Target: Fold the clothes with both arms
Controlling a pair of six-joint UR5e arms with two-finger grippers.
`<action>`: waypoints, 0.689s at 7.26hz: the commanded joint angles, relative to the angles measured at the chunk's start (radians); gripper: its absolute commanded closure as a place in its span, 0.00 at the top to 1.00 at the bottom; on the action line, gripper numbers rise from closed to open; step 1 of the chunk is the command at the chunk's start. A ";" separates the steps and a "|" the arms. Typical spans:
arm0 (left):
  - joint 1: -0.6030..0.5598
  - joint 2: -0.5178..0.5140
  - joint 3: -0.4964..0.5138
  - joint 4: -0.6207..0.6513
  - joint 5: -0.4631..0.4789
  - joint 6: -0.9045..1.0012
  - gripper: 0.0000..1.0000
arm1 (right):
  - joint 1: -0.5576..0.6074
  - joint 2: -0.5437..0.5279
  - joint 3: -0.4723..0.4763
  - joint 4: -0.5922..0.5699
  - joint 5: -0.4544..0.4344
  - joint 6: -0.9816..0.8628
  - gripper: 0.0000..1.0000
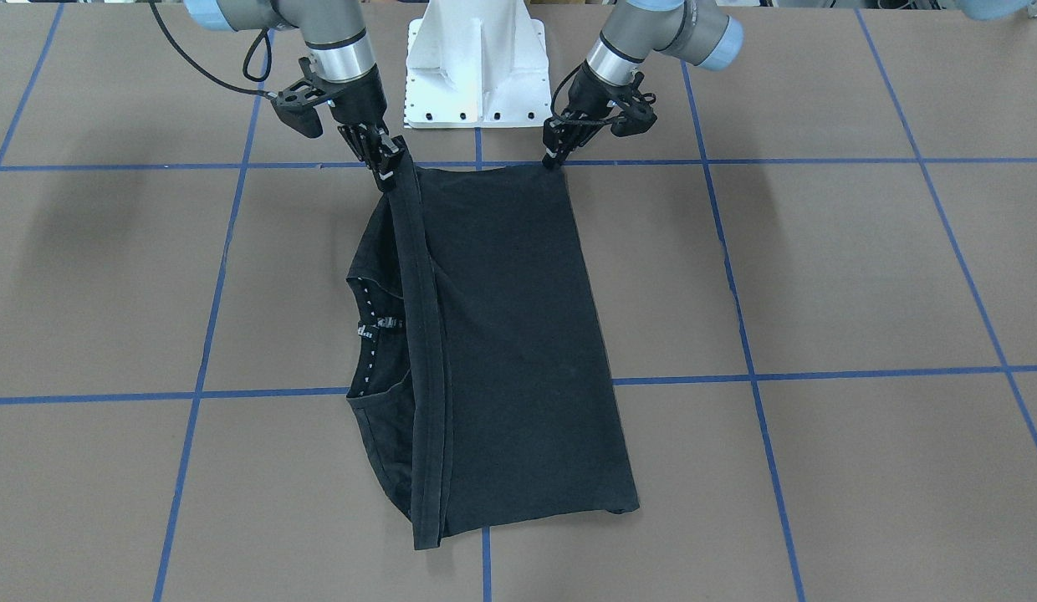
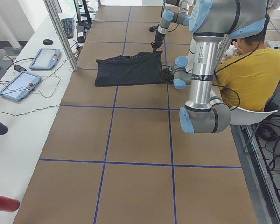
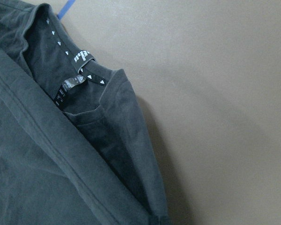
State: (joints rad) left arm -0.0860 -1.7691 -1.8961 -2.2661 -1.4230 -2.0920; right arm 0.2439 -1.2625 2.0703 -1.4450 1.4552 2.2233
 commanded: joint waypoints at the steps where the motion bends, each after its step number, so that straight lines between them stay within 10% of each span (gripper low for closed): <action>1: 0.000 -0.001 -0.003 -0.001 -0.001 0.009 0.00 | 0.000 0.000 0.001 0.000 0.001 -0.001 0.00; 5: -0.012 0.049 -0.211 0.000 -0.043 0.010 0.00 | -0.009 -0.090 0.126 0.002 0.040 0.006 0.00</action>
State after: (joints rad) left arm -0.0955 -1.7440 -2.0192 -2.2658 -1.4402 -2.0797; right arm 0.2403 -1.3037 2.1302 -1.4439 1.4661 2.2259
